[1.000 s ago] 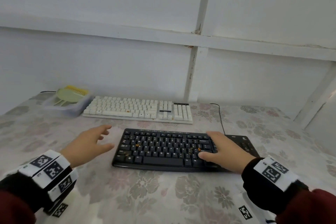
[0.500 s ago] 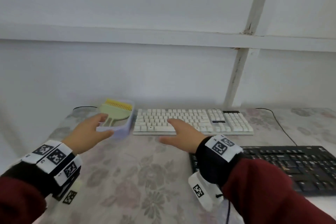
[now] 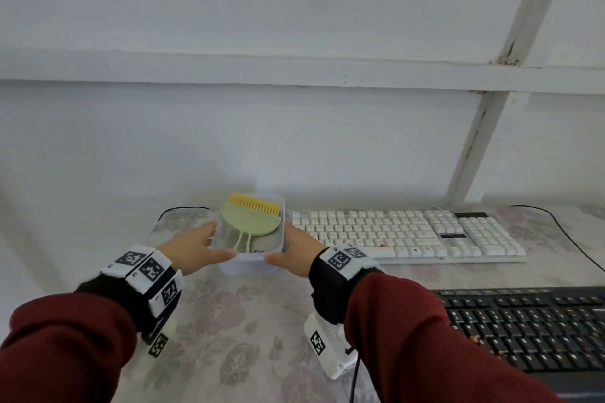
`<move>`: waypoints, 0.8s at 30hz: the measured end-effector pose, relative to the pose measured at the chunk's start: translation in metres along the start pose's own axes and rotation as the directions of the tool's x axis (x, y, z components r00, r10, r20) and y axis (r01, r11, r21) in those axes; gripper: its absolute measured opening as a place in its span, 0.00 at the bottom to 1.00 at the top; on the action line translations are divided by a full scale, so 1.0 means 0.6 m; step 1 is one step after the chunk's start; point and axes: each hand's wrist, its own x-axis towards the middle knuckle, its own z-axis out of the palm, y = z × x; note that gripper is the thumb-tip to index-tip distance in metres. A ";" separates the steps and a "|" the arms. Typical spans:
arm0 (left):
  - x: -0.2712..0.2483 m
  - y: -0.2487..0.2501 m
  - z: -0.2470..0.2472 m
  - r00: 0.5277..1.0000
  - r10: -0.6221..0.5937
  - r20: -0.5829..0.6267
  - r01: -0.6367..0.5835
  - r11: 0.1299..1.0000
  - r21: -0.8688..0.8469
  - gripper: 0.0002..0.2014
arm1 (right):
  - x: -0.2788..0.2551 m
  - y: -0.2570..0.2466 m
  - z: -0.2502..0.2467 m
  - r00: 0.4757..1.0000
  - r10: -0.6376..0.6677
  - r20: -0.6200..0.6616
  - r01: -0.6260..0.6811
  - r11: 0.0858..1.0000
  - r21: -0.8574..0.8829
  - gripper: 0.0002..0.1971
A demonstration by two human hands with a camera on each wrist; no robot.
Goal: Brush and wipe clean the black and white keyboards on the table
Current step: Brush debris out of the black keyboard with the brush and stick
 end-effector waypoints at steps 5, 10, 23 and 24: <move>0.005 -0.003 0.004 0.999 0.042 -0.002 -0.042 0.998 -0.047 0.31 | -0.008 -0.010 0.003 1.000 0.021 0.019 -0.021 0.999 -0.030 0.32; -0.020 -0.002 0.002 0.998 0.057 0.007 -0.057 0.996 -0.073 0.30 | -0.029 -0.017 0.011 1.000 -0.001 -0.006 0.000 0.999 -0.038 0.28; -0.174 -0.016 0.044 0.999 -0.003 -0.034 -0.007 0.957 -0.291 0.35 | -0.138 -0.010 0.048 0.995 -0.090 0.037 0.085 0.991 0.107 0.26; -0.188 -0.016 0.047 0.999 -0.001 -0.041 -0.011 0.956 -0.293 0.36 | -0.149 -0.012 0.054 0.995 -0.095 0.033 0.092 0.991 0.095 0.26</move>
